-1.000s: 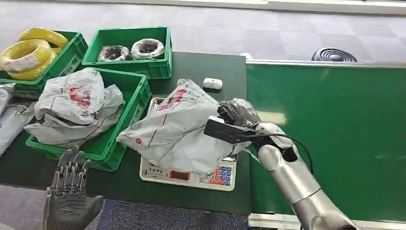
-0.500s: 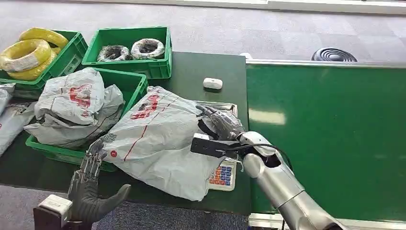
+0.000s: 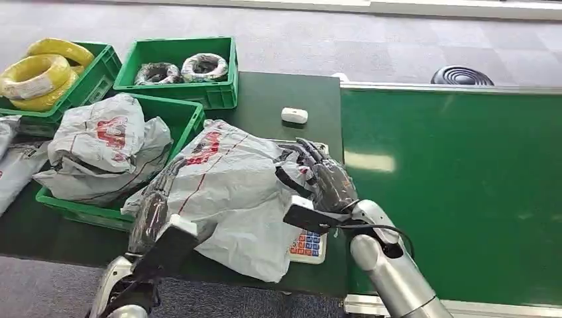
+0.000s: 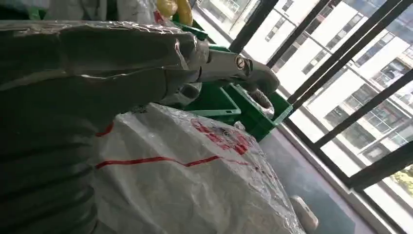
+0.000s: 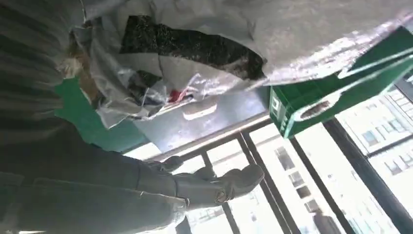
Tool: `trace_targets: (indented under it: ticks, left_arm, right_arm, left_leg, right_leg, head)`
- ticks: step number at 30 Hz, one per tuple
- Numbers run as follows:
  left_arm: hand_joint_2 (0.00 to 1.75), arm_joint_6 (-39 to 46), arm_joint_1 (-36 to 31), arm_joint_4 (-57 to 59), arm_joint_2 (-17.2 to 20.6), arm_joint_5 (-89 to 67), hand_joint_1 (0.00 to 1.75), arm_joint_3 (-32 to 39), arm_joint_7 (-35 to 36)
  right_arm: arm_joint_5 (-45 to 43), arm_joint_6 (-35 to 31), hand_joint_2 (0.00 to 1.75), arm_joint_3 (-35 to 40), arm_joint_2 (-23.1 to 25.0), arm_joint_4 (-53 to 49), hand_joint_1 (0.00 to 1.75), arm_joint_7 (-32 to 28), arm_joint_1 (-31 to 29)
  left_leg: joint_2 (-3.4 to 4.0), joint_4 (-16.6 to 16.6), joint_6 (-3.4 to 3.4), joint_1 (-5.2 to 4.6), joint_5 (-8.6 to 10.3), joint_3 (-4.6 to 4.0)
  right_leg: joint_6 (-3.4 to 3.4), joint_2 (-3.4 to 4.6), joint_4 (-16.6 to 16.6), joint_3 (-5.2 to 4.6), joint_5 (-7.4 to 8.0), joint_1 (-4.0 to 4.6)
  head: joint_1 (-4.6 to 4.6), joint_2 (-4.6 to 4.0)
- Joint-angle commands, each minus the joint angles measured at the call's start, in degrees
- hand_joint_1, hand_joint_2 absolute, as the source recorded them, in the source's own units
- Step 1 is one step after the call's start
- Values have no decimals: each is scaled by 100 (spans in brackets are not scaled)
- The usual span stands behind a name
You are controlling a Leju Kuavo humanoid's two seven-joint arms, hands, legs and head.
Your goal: Moved the parcel from conveyor to table for the left to box.
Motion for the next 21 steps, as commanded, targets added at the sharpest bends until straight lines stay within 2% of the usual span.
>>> trace_targets:
  ticks: [1,5,7,10,12,14,15,17,21]
  left_arm:
    - [175,-217,-1344,1512,108,-763,0,-805,613]
    - [175,-221,-1376,1580,96,-763,0,-809,613]
    - [175,-404,-1417,1665,148,-858,0,-849,819]
    - [175,-680,-1704,2338,132,-948,0,-927,966]
    - [175,-754,-1740,2537,122,-866,0,-937,936]
    - [175,-1330,-1857,3026,87,-472,0,-963,1001]
    - [175,-1333,-1933,3177,67,-467,0,-984,1001]
    - [175,-1367,-2125,3637,-28,-367,0,-980,965]
    - [175,-1367,-2125,3637,-28,-367,0,-980,965]
  right_arm:
    - [-252,-289,175,-343,-99,-1200,0,-351,454]
    - [-256,-299,175,-343,-110,-1262,0,-331,477]
    - [-350,-586,175,-423,-65,-1357,0,-541,512]
    - [-562,-1058,175,-623,-120,-2219,0,-603,780]
    - [-594,-1137,175,-678,-141,-2485,0,-556,862]
    - [-753,-1657,175,-820,-110,-2907,0,-722,957]
    - [-764,-1676,175,-809,-141,-2994,0,-690,934]
    - [-827,-1796,175,-838,-130,-3218,0,-648,878]
    - [-827,-1796,175,-838,-130,-3218,0,-648,878]
  left_leg:
    - [-22,-7,6,-3,17,-15]
    - [-8,-9,6,-3,11,-5]
    - [-3,-11,8,-2,13,-7]
    - [-15,-10,6,-4,16,-11]
    - [-15,-3,4,-5,9,-11]
    - [-13,-20,9,-3,24,-14]
    - [-3,-6,4,-3,7,-6]
    - [-20,-5,5,-7,15,-15]
    - [1,-16,8,-1,18,-11]
  right_leg:
    - [-13,-33,-5,-9,7,0]
    - [-10,-17,-5,-4,6,0]
    - [-11,-13,-8,-5,10,1]
    - [-12,-23,-4,-7,7,-1]
    - [-7,-20,1,-6,1,-3]
    - [-19,-27,-17,-9,16,1]
    - [-8,-10,-2,-6,2,-1]
    - [-10,-26,1,-11,3,-5]
    - [-15,-10,-14,-11,16,3]
  head:
    - [4,0]
    - [2,0]
    - [2,0]
    - [4,0]
    - [4,0]
    - [4,0]
    - [2,0]
    - [0,0]
    - [6,0]
